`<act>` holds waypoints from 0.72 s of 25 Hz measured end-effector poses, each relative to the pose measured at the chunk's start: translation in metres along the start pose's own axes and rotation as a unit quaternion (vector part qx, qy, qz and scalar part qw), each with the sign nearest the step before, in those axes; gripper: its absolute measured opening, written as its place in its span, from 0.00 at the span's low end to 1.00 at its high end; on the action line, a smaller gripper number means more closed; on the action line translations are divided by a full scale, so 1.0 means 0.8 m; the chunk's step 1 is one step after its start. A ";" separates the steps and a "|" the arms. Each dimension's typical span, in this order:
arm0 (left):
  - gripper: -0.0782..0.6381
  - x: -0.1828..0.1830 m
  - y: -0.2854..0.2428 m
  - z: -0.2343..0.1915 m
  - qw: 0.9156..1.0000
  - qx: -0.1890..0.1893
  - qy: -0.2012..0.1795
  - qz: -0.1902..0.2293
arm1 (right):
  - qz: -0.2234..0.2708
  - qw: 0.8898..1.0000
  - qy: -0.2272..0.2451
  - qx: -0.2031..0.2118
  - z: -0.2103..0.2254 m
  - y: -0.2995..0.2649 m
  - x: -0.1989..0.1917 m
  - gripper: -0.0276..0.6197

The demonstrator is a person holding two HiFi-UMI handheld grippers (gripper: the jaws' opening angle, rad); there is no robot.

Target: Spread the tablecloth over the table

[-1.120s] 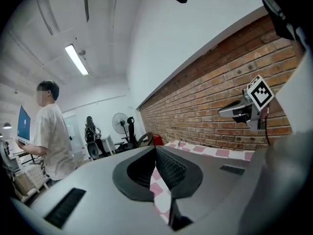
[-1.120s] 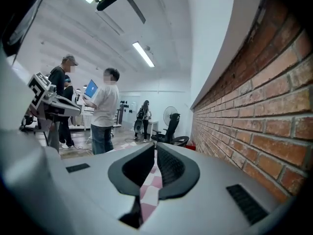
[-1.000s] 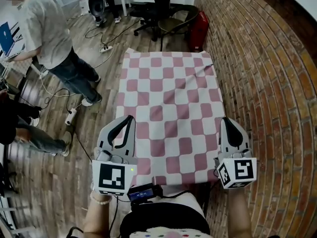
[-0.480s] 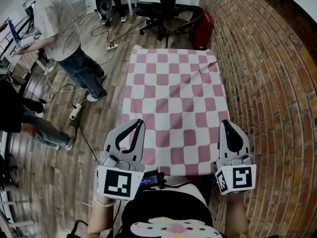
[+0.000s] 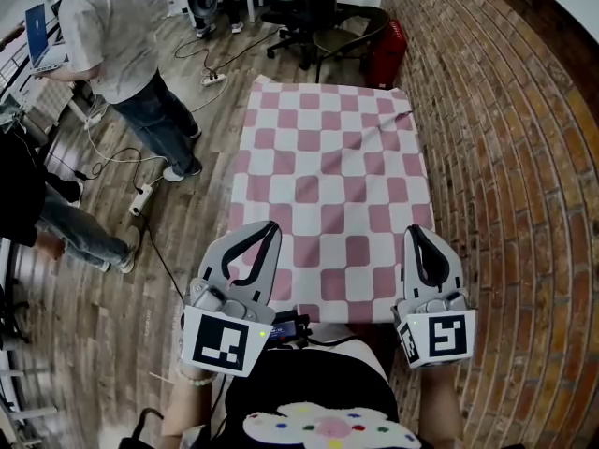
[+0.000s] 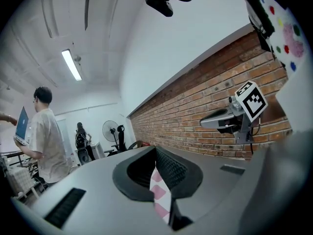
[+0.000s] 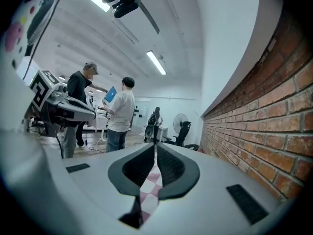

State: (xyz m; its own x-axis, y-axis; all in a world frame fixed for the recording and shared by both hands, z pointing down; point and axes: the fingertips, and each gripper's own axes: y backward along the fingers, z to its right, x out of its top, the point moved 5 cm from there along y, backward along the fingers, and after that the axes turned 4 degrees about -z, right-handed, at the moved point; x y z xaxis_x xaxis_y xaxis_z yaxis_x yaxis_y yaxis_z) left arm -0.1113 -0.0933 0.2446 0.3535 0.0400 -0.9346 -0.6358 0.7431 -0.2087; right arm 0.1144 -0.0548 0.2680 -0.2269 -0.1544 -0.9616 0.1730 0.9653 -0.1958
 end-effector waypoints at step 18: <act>0.13 -0.009 0.000 -0.002 1.000 0.001 0.020 -0.004 | -0.001 1.000 0.010 0.000 -0.011 -0.001 0.008 0.11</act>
State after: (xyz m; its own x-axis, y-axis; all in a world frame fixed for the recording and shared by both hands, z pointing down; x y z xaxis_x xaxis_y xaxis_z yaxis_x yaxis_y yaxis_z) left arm -0.1151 -0.0946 0.2504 0.3299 0.0078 -0.9440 -0.6316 0.7450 -0.2146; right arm 0.1042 -0.0547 0.2639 -0.2456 -0.1519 -0.9574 0.1732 0.9649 -0.1975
